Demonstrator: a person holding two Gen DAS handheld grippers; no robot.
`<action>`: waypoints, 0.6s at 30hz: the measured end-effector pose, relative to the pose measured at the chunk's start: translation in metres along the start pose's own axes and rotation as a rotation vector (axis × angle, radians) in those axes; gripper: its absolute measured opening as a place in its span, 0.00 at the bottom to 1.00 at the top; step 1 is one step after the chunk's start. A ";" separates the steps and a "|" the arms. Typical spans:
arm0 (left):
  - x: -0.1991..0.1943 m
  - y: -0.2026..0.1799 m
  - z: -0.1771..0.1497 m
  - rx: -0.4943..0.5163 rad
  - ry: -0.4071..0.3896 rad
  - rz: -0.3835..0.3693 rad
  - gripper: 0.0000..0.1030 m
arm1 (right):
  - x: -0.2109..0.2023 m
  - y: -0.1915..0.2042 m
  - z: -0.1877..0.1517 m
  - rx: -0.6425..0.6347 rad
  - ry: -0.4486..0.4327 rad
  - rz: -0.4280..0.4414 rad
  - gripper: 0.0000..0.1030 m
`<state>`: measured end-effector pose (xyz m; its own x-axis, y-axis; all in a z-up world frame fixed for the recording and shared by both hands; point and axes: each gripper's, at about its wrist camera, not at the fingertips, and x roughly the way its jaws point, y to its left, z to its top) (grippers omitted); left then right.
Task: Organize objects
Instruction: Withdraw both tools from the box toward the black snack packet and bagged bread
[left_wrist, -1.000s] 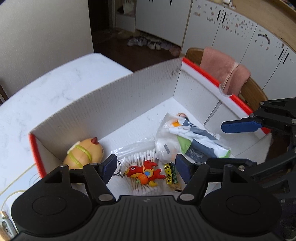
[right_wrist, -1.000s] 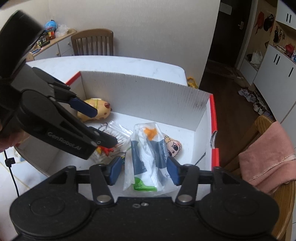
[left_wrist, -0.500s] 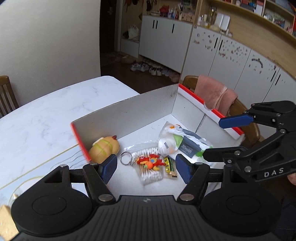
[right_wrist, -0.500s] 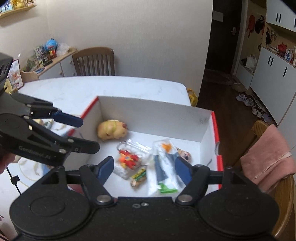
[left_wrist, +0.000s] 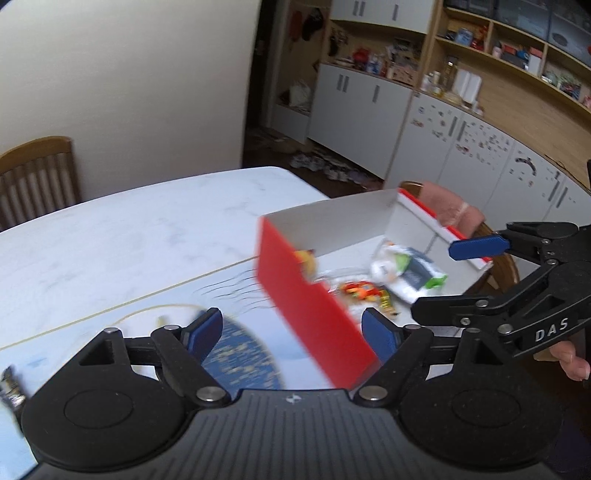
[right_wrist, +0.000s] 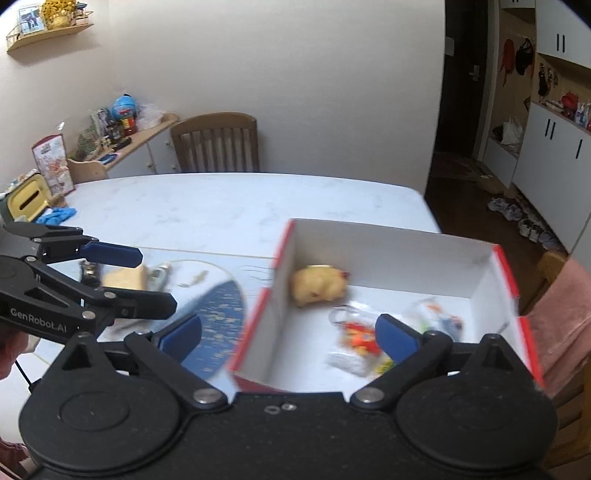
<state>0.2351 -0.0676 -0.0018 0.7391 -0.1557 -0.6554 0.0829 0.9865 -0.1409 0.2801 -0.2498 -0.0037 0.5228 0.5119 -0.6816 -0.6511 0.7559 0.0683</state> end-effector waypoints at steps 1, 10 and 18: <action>-0.006 0.007 -0.003 -0.006 -0.003 0.016 0.82 | 0.002 0.008 0.000 0.002 0.002 0.006 0.99; -0.051 0.082 -0.038 -0.099 -0.017 0.124 1.00 | 0.022 0.083 0.006 -0.041 0.024 0.060 0.99; -0.075 0.144 -0.062 -0.192 -0.031 0.236 1.00 | 0.045 0.138 0.014 -0.104 0.043 0.099 0.99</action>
<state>0.1507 0.0830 -0.0191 0.7430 0.0810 -0.6643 -0.2194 0.9673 -0.1274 0.2213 -0.1165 -0.0150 0.4309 0.5622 -0.7059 -0.7527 0.6553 0.0624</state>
